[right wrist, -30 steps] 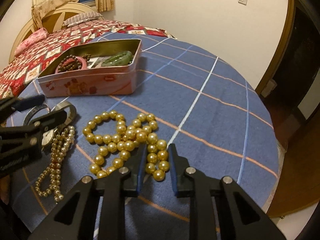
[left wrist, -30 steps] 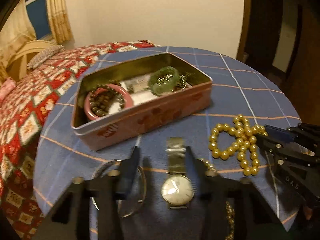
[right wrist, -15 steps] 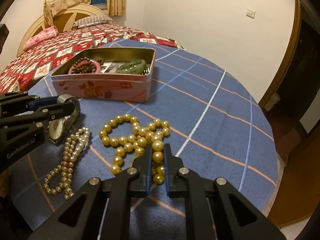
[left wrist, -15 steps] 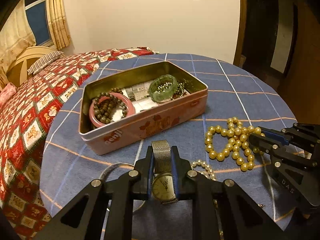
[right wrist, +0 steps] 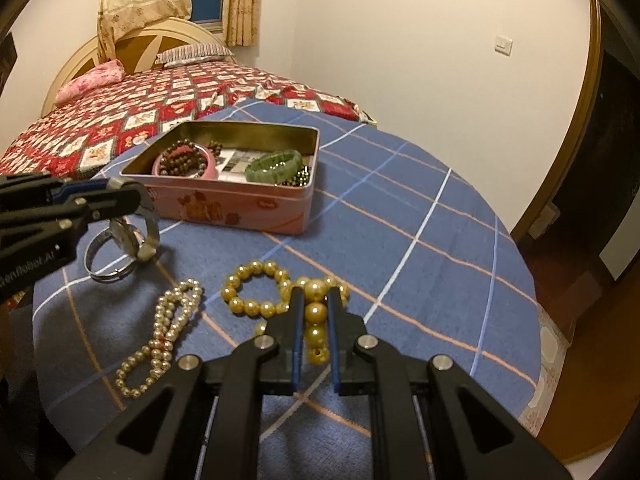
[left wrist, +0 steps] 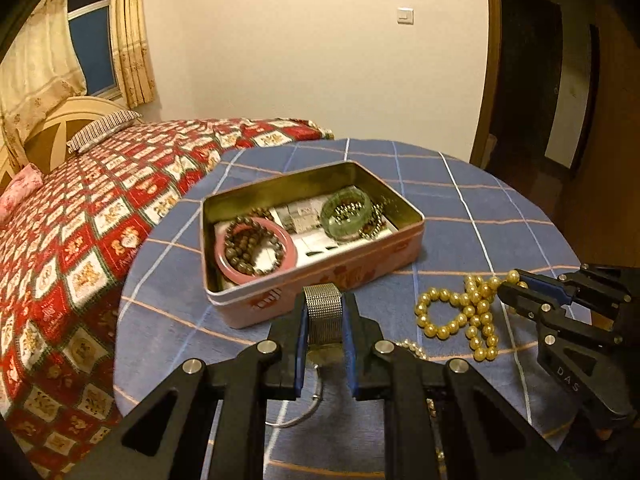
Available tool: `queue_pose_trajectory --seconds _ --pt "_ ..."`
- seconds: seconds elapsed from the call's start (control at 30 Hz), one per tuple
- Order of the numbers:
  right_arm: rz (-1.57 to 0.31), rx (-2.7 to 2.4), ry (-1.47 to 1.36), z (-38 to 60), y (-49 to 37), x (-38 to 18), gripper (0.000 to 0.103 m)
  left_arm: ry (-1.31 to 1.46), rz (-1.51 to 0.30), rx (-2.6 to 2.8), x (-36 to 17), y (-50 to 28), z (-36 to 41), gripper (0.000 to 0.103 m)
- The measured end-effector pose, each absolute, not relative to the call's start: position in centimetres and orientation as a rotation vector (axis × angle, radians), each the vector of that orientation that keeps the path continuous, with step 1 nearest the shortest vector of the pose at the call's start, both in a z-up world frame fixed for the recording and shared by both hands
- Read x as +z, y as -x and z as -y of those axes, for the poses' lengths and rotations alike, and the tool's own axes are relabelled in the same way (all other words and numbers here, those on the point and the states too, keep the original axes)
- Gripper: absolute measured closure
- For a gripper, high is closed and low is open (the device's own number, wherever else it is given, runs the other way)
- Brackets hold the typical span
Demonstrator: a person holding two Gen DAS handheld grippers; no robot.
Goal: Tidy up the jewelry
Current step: 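Grasp the watch strap with the left gripper while the right gripper grasps the gold bead strand, then lift and carry the watch and gold bead strand with both grippers over the tin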
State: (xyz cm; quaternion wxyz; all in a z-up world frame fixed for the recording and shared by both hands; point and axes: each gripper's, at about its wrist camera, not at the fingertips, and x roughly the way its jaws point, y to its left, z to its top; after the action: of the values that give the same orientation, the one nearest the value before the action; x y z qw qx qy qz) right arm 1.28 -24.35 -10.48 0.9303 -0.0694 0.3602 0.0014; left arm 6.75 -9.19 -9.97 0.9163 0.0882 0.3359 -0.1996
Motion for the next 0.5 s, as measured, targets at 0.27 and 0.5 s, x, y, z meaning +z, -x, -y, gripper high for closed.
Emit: queue_pose_trajectory --seconds 0.27,0.5 --pt "-0.707 0.004 0.154 24.2 -1.3 -9.1 0.091 -0.156 -0.667 -0.402 -8.3 -6.8 8.0 0.088" --pt "-0.680 0.007 0.170 24.0 -1.7 -7.8 0.091 -0.142 -0.647 -0.388 -7.1 -7.2 7.2 0.088"
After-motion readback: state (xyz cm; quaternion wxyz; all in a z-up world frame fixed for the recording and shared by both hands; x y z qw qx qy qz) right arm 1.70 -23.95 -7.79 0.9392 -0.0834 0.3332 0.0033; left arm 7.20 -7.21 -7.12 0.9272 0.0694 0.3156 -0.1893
